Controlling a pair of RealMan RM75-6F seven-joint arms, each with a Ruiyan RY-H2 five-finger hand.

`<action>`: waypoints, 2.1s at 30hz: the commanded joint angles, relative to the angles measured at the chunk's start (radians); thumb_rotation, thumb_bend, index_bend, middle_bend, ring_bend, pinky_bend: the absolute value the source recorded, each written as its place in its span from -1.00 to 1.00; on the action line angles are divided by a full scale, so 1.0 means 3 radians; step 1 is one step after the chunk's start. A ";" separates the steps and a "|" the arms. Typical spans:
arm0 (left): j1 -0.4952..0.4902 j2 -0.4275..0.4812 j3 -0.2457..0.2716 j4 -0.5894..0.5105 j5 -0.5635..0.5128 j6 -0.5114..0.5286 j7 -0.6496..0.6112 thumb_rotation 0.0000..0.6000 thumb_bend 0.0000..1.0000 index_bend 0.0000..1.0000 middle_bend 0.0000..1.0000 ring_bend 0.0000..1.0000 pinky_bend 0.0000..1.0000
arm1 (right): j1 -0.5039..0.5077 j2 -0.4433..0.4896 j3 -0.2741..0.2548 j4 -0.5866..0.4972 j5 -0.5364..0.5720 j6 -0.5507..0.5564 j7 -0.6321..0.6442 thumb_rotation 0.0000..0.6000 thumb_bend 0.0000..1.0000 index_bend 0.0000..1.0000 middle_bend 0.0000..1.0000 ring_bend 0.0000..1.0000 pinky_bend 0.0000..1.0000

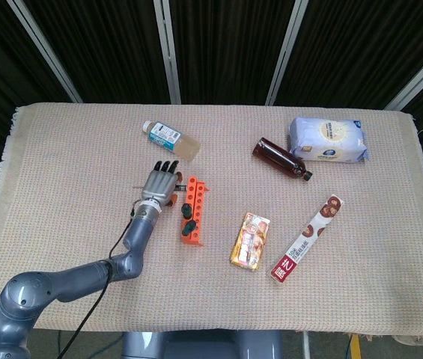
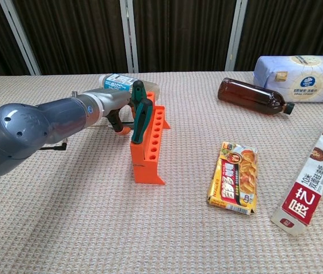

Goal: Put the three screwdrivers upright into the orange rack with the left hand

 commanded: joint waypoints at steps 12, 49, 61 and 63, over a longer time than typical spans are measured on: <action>0.0073 -0.0141 0.0032 0.0140 0.0251 0.0131 0.0005 1.00 -0.33 -0.28 -1.00 -1.00 -1.00 | -0.0002 -0.0002 0.0001 0.0029 -0.0004 -0.0007 0.0037 1.00 -1.00 -0.80 -0.99 -1.00 -1.00; 0.0205 -0.0122 0.0249 0.0030 0.0855 0.0336 0.0202 1.00 -0.35 -0.18 -1.00 -1.00 -1.00 | -0.0042 -0.0015 -0.0001 0.0073 -0.0029 0.0047 0.0122 1.00 -1.00 -0.79 -0.99 -1.00 -1.00; 0.0207 -0.0280 0.0179 0.0236 0.0971 0.0255 0.0208 1.00 -0.28 -0.12 -1.00 -1.00 -1.00 | -0.0061 -0.0013 -0.0002 0.0088 -0.0016 0.0049 0.0154 1.00 -1.00 -0.78 -0.99 -1.00 -1.00; 0.0211 -0.0283 0.0174 0.0241 0.0984 0.0251 0.0204 1.00 -0.24 -0.10 -1.00 -1.00 -1.00 | -0.0060 -0.0014 -0.0001 0.0090 -0.0015 0.0046 0.0154 1.00 -1.00 -0.78 -0.99 -1.00 -1.00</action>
